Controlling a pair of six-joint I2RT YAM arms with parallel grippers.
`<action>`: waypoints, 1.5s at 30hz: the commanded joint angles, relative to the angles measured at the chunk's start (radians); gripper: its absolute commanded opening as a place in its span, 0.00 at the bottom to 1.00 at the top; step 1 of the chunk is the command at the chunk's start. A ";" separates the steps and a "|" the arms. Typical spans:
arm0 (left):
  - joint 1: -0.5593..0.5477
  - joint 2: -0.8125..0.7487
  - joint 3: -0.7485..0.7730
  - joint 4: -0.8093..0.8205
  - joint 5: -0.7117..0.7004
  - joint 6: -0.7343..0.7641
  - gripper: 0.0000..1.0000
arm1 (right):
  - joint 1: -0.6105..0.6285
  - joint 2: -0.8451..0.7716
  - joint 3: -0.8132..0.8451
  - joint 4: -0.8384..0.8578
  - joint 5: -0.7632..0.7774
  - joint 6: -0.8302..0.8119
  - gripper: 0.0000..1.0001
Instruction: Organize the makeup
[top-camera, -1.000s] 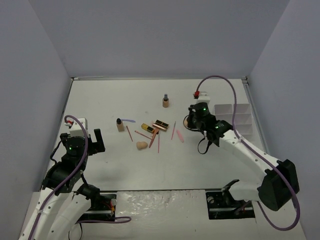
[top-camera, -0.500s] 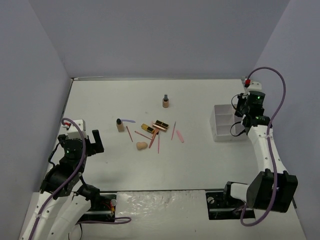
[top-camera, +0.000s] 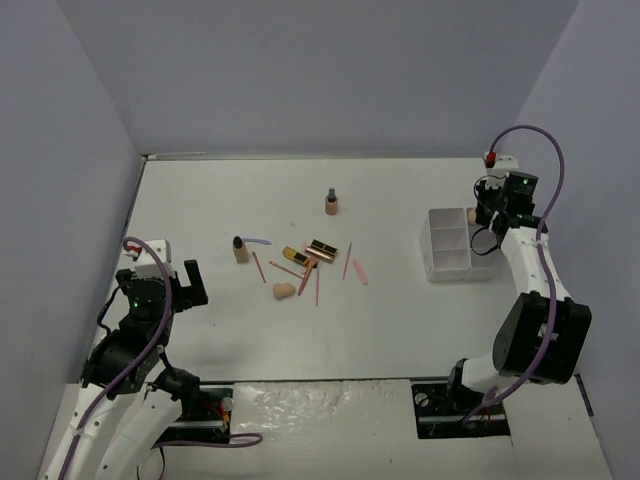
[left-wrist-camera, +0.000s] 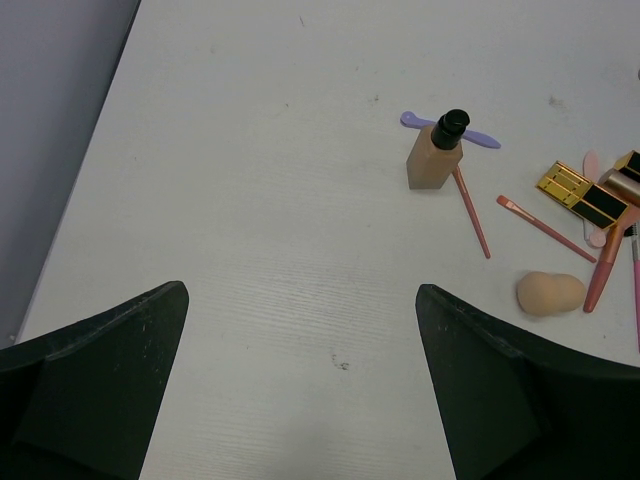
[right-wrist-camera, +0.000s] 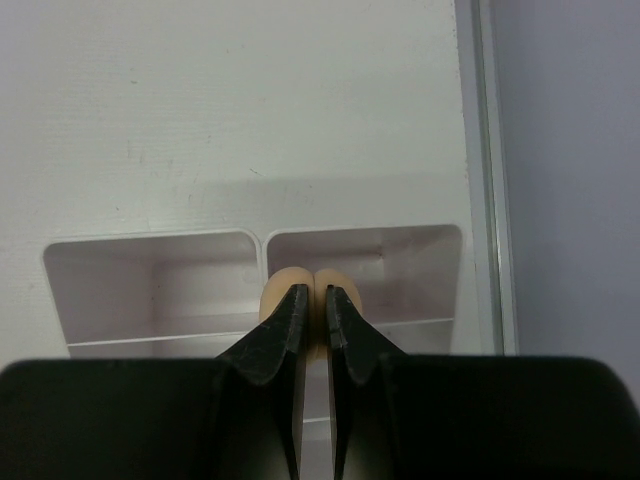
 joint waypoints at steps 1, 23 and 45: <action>-0.006 0.006 0.020 0.072 -0.017 0.017 0.97 | -0.010 0.020 0.061 0.068 -0.013 -0.053 0.00; -0.004 0.012 0.018 0.075 -0.003 0.020 0.97 | -0.022 0.091 0.066 0.077 0.000 -0.049 0.51; -0.003 0.026 0.024 0.068 -0.008 0.012 0.97 | 0.307 -0.167 0.061 -0.001 0.108 0.228 0.70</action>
